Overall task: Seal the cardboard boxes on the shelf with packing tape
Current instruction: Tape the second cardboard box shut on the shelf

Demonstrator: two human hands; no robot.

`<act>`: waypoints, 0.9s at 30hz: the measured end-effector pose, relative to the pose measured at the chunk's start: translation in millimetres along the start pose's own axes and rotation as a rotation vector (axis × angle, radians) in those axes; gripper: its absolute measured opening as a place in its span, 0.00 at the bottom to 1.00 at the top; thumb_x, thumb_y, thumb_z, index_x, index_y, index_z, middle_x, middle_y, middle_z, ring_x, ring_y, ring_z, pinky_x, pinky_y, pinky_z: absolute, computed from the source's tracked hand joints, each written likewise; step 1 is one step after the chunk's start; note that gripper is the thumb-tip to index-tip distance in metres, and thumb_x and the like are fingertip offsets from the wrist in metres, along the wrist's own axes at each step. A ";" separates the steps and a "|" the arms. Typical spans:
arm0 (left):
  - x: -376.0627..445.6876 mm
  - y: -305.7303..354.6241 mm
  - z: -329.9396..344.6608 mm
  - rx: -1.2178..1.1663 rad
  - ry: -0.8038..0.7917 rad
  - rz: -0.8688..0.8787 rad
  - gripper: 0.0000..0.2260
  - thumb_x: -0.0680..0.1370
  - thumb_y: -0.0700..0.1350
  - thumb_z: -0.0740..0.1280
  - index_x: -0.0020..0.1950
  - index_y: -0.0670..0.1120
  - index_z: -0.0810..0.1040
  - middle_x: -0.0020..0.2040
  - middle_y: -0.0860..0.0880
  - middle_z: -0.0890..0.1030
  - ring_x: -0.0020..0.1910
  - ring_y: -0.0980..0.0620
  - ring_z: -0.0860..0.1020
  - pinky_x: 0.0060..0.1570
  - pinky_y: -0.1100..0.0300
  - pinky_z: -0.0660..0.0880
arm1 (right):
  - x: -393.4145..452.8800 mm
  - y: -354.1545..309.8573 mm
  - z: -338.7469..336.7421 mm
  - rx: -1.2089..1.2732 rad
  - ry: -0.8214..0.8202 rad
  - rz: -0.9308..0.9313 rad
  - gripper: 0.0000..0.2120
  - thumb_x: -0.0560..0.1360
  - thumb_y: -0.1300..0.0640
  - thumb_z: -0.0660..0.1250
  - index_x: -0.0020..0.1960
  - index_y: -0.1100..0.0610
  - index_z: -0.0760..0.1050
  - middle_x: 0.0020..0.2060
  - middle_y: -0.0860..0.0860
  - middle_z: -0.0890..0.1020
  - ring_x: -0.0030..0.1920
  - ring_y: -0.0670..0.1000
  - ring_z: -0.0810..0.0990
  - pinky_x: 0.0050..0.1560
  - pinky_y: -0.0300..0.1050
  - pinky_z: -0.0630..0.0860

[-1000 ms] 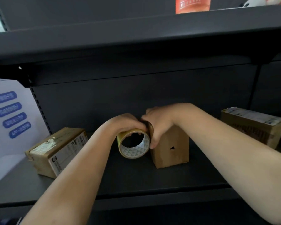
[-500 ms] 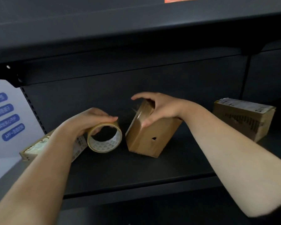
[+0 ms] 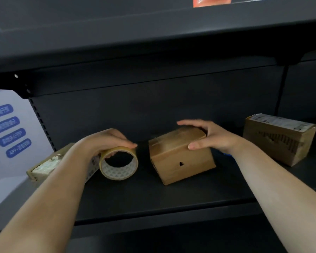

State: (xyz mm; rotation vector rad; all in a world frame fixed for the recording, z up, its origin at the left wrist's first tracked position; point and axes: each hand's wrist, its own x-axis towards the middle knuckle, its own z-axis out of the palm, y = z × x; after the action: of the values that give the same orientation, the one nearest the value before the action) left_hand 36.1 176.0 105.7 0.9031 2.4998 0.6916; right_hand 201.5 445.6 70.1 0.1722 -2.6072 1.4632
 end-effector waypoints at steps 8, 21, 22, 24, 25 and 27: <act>23.8 25.6 25.2 0.117 -0.083 -0.064 0.13 0.71 0.55 0.71 0.37 0.46 0.79 0.35 0.47 0.79 0.37 0.50 0.77 0.42 0.56 0.74 | -14.4 -4.9 -2.7 -0.231 -0.096 0.175 0.29 0.63 0.45 0.76 0.61 0.31 0.71 0.68 0.42 0.64 0.69 0.48 0.62 0.68 0.46 0.61; 13.4 14.4 31.1 0.006 -0.066 -0.017 0.17 0.70 0.62 0.68 0.39 0.48 0.82 0.31 0.52 0.79 0.31 0.56 0.77 0.36 0.60 0.73 | 59.5 -54.9 61.7 -0.796 -0.293 0.049 0.47 0.62 0.38 0.74 0.73 0.43 0.53 0.64 0.47 0.65 0.65 0.51 0.64 0.61 0.51 0.69; 7.9 7.5 29.6 -0.119 -0.084 0.024 0.20 0.68 0.65 0.67 0.39 0.48 0.82 0.27 0.53 0.78 0.28 0.57 0.75 0.33 0.61 0.73 | 56.7 -53.4 55.4 -0.737 -0.283 0.021 0.45 0.62 0.39 0.74 0.72 0.40 0.54 0.62 0.45 0.64 0.64 0.48 0.64 0.58 0.48 0.68; -3.0 -4.6 21.4 -0.505 -0.113 0.120 0.22 0.63 0.66 0.71 0.36 0.46 0.81 0.23 0.52 0.75 0.23 0.56 0.73 0.29 0.63 0.73 | 50.0 -53.1 40.5 -0.611 -0.248 -0.010 0.41 0.63 0.40 0.74 0.69 0.32 0.55 0.60 0.40 0.61 0.60 0.44 0.62 0.52 0.40 0.65; -7.8 -7.9 14.5 -0.667 -0.139 0.183 0.21 0.60 0.64 0.74 0.34 0.46 0.81 0.22 0.51 0.74 0.22 0.56 0.73 0.27 0.63 0.73 | 46.5 -54.4 35.2 -0.545 -0.234 -0.020 0.39 0.63 0.41 0.74 0.67 0.29 0.56 0.60 0.39 0.61 0.59 0.43 0.62 0.49 0.37 0.64; -13.5 -6.6 -1.7 -0.738 -0.178 0.286 0.20 0.57 0.61 0.78 0.32 0.46 0.80 0.21 0.50 0.73 0.20 0.55 0.71 0.24 0.64 0.71 | 40.3 -55.3 29.2 -0.392 -0.197 -0.064 0.35 0.63 0.42 0.74 0.63 0.25 0.59 0.62 0.39 0.63 0.58 0.42 0.65 0.49 0.36 0.66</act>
State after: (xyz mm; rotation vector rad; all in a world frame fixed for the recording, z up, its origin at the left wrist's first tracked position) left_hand 41.8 162.0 105.9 0.9670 1.7437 1.4229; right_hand 169.3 390.8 108.8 0.3639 -2.9498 0.9300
